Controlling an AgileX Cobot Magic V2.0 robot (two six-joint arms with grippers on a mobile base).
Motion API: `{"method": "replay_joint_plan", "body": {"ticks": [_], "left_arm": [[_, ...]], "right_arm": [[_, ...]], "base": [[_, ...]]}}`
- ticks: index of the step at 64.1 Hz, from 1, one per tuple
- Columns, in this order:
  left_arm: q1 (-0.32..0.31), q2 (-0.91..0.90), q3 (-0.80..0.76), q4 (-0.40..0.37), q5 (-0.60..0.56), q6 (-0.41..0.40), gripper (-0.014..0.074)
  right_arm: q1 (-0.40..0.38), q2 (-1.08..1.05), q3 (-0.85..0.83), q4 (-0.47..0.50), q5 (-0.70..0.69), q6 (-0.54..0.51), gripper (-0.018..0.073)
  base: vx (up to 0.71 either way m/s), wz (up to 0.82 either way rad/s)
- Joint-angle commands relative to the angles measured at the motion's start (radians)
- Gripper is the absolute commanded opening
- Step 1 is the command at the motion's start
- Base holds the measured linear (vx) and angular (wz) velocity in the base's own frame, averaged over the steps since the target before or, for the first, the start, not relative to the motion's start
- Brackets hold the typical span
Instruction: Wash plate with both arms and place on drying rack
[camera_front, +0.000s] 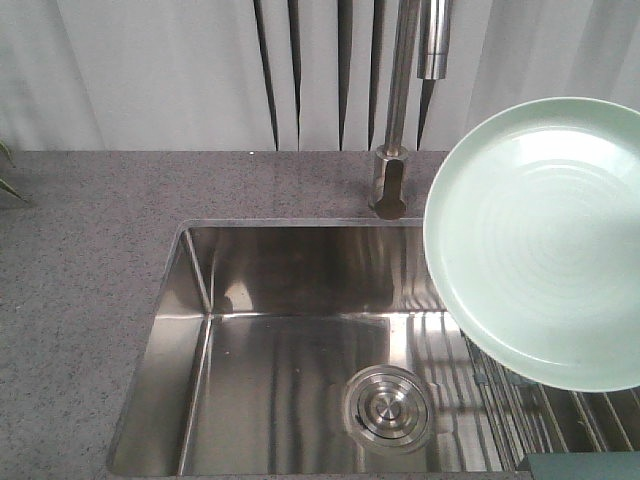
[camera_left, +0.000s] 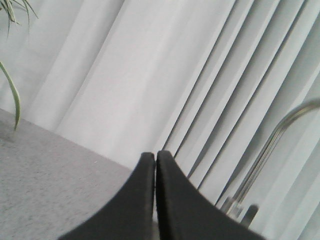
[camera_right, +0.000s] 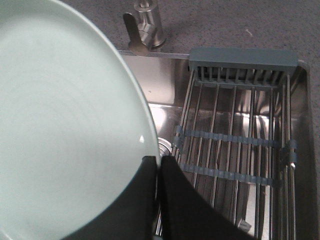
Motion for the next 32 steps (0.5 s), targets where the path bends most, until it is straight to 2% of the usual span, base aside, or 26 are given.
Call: {"method": "replay_joint_plan", "body": {"ticks": [1, 4, 12, 22, 27, 32], "left_arm": [[-0.006, -0.014, 0.016, -0.123, -0.146, -0.038, -0.0006], [-0.006, -0.014, 0.016, -0.147, -0.158, -0.038, -0.0006], [-0.006, -0.014, 0.016, -0.145, -0.177, -0.038, -0.0006], [-0.006, -0.014, 0.016, -0.145, -0.194, -0.087, -0.0006], [-0.006, -0.014, 0.014, -0.145, -0.208, -0.162, -0.0006], [-0.006, -0.014, 0.014, -0.144, -0.251, -0.283, -0.0006]], "right_arm": [[-0.007, -0.026, -0.026, -0.04, -0.06, 0.071, -0.0006], [-0.007, -0.047, -0.026, -0.114, -0.092, 0.118, -0.0006], [-0.007, -0.085, -0.026, -0.261, -0.113, 0.227, -0.0006], [-0.005, -0.104, -0.026, -0.35, -0.1, 0.272, -0.0006], [-0.004, -0.104, -0.026, -0.362, -0.11, 0.274, -0.0006], [0.022, -0.104, -0.026, -0.399, -0.145, 0.281, -0.0006]], "base": [[0.0, 0.0], [0.0, 0.0], [0.0, 0.0], [0.0, 0.0], [0.0, 0.0], [0.0, 0.0]]}}
